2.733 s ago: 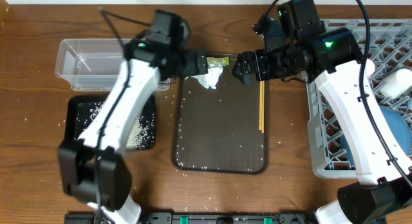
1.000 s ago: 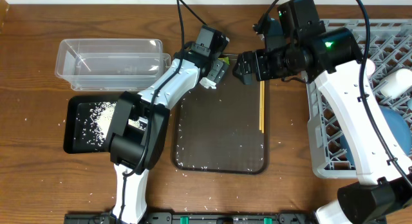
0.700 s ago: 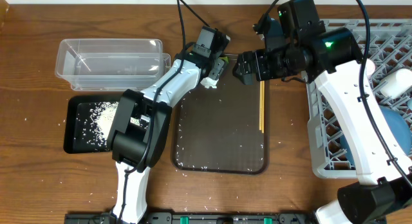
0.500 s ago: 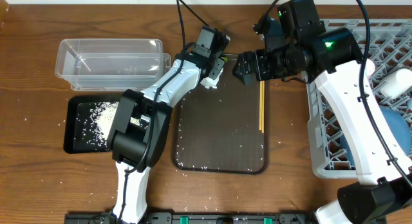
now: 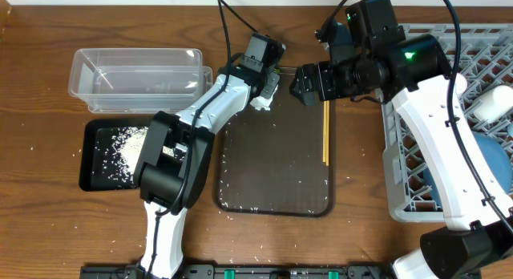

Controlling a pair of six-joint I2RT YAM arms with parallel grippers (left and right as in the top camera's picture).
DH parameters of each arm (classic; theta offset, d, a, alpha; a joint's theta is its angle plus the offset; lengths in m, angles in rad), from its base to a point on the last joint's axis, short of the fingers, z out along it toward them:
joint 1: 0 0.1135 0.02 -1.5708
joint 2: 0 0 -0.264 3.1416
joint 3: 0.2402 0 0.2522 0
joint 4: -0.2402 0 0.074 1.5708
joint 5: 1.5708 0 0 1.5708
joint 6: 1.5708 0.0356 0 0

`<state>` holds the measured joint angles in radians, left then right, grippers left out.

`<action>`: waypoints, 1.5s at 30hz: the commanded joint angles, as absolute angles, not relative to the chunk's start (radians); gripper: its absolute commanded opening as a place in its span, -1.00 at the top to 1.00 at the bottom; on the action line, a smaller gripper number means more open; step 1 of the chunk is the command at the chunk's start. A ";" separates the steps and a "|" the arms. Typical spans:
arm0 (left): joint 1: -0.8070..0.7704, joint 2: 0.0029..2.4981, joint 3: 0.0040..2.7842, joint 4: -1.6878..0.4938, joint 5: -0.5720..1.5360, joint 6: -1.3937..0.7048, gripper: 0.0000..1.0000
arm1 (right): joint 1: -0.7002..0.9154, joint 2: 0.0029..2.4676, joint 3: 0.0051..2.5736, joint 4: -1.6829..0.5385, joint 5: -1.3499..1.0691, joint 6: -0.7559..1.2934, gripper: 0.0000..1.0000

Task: Sort waste into correct bins and load items into the dishwasher rack
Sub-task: 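Grasp the white tissue with the left gripper and lift it, then carry the tissue with the left gripper into the clear plastic container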

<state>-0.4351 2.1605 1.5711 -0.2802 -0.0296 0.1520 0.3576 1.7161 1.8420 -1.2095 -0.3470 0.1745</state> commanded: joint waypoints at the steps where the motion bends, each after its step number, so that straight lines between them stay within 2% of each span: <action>1: -0.438 2.104 1.562 -0.278 -0.034 0.100 0.88 | 0.368 1.711 1.842 -1.208 -0.347 0.163 -0.99; 12: -0.420 1.903 1.562 -0.279 -0.038 -0.052 0.88 | 0.368 1.711 1.842 -1.208 -0.347 0.163 -0.98; 23: -0.324 1.769 1.562 -0.308 -0.033 -0.225 0.87 | 0.367 1.711 1.842 -1.208 -0.347 0.163 -0.98; 24: -0.321 1.765 1.562 -0.318 -0.025 -0.226 0.83 | 0.367 1.711 1.842 -1.208 -0.347 0.163 -0.99; 25: -0.321 1.765 1.562 -0.327 -0.010 -0.226 0.66 | 0.367 1.711 1.842 -1.208 -0.347 0.163 -0.99; 26: -0.321 1.766 1.562 -0.338 0.011 -0.226 0.37 | 0.367 1.711 1.842 -1.208 -0.347 0.163 -0.99; 29: -0.327 1.787 1.562 -0.353 0.086 -0.227 -0.23 | 0.367 1.711 1.842 -1.208 -0.347 0.163 -0.98; 31: -0.332 1.810 1.562 -0.348 0.117 -0.227 -0.41 | 0.367 1.711 1.842 -1.208 -0.347 0.163 -0.98; 37: -0.348 1.915 1.562 -0.329 0.116 -0.227 -0.44 | 0.367 1.711 1.842 -1.208 -0.347 0.163 -0.98; 45: -0.357 2.063 1.562 -0.418 0.117 -0.231 -0.44 | 0.367 1.711 1.842 -1.208 -0.347 0.163 -0.99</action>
<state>-0.3519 2.0399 1.5608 -0.4061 0.1062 -0.2180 0.3576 1.7161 1.8420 -1.2095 -0.3470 0.1745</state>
